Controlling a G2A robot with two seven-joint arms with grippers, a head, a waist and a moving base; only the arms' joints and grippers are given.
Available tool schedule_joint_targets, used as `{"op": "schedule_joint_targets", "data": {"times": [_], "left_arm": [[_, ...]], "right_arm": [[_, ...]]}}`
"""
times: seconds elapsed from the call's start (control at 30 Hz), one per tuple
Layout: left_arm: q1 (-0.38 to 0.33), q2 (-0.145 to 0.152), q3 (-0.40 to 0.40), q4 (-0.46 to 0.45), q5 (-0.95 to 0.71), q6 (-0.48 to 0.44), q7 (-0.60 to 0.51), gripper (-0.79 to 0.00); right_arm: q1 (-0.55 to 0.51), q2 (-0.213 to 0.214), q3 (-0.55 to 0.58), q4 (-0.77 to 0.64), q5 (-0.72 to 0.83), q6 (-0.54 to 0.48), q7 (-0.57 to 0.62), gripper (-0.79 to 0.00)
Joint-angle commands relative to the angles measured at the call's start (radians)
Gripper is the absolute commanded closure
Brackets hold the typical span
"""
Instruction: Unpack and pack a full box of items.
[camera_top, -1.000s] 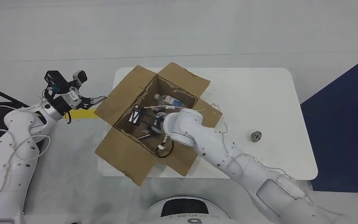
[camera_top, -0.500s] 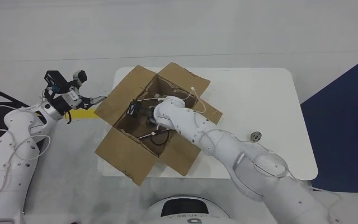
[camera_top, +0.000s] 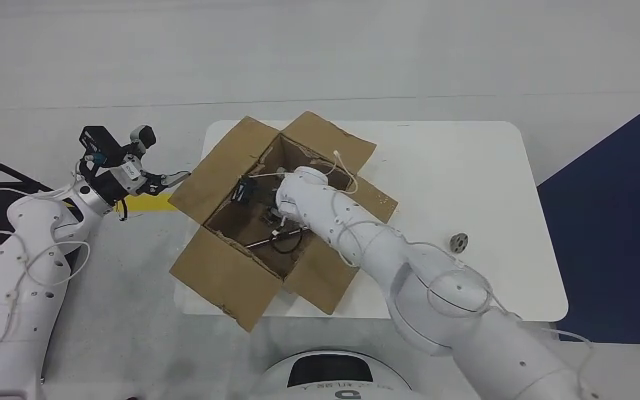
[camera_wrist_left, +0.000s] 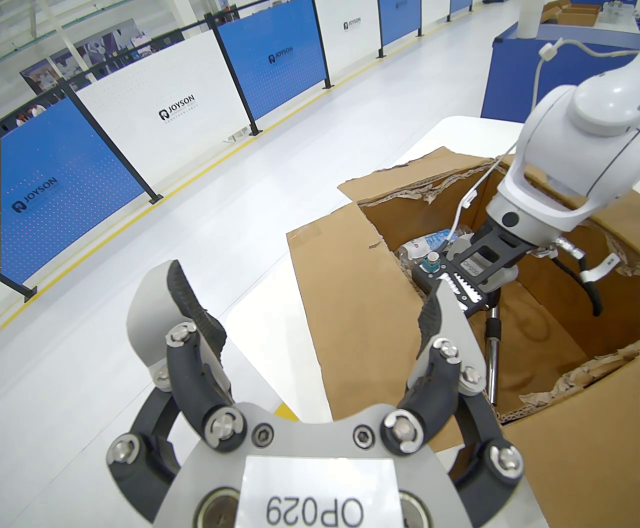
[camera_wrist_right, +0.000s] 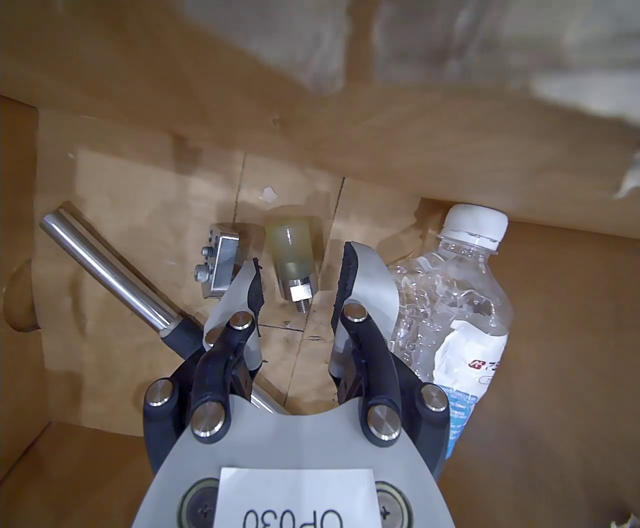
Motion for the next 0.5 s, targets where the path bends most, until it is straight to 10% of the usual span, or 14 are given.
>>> {"op": "schedule_joint_targets", "data": {"times": [0.0, 0.3, 0.4, 0.47], "left_arm": [[0.0, 0.0, 0.0, 0.0, 0.0, 0.0, 0.0, -0.785], [0.0, 0.0, 0.0, 0.0, 0.0, 0.0, 0.0, -0.785], [0.0, 0.0, 0.0, 0.0, 0.0, 0.0, 0.0, -0.785], [0.0, 0.0, 0.0, 0.0, 0.0, 0.0, 0.0, -0.785]], "right_arm": [[0.004, -0.012, -0.001, 0.03, 0.001, -0.014, -0.015, -0.339], [0.017, -0.053, 0.0, 0.136, 0.005, -0.067, -0.064, -0.274], [0.023, -0.061, 0.003, 0.156, 0.004, -0.056, -0.072, 0.0], [0.03, -0.063, 0.008, 0.165, 0.008, -0.06, -0.089, 0.0]]}}
